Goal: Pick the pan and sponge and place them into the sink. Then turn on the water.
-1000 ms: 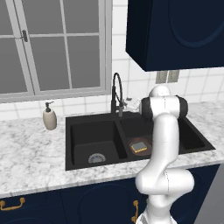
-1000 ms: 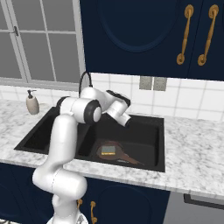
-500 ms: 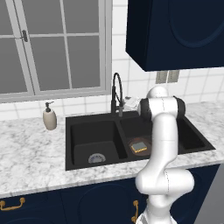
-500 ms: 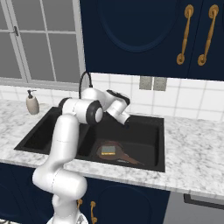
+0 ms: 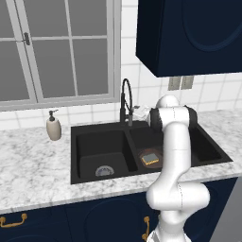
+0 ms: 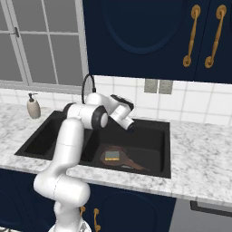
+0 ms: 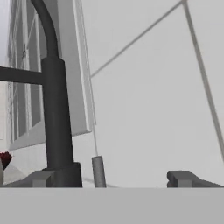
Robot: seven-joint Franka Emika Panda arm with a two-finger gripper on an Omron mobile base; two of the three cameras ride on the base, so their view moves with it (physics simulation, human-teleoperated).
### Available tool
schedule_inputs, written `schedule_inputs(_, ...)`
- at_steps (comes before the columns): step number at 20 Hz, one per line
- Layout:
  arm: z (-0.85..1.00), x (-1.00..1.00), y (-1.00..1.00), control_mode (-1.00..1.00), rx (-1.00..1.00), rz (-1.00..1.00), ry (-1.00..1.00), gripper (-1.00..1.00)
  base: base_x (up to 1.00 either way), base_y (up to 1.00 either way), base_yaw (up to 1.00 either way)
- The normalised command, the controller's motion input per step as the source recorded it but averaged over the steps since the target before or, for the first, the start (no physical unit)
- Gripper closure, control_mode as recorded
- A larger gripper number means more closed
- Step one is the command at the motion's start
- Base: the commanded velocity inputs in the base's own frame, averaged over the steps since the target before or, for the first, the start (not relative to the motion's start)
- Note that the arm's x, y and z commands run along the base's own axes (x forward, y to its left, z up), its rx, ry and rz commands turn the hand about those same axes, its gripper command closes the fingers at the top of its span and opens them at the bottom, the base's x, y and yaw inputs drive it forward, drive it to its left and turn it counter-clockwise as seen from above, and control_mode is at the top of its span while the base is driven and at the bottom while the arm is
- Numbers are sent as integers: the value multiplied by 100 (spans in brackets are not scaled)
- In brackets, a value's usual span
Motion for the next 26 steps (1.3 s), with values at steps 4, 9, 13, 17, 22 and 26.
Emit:
schedule_inputs(4, -1, 42, 0, -100, 0, -5, 0, -100, 0, 0, 0)
schedule_inputs(9, -7, 25, 0, -100, 0, -5, 0, -100, 0, 0, 0)
schedule_inputs(13, -7, 18, 0, -100, 0, -5, 0, 100, 0, 0, 0)
schedule_inputs(17, -5, 17, -31, -100, 0, -1, 0, 100, 0, 0, 0)
schedule_inputs(22, -13, 7, -60, -100, 0, 0, 0, 100, 0, 0, 0)
schedule_inputs(26, -13, 0, -64, -100, 0, 0, 0, 100, 0, 0, 0)
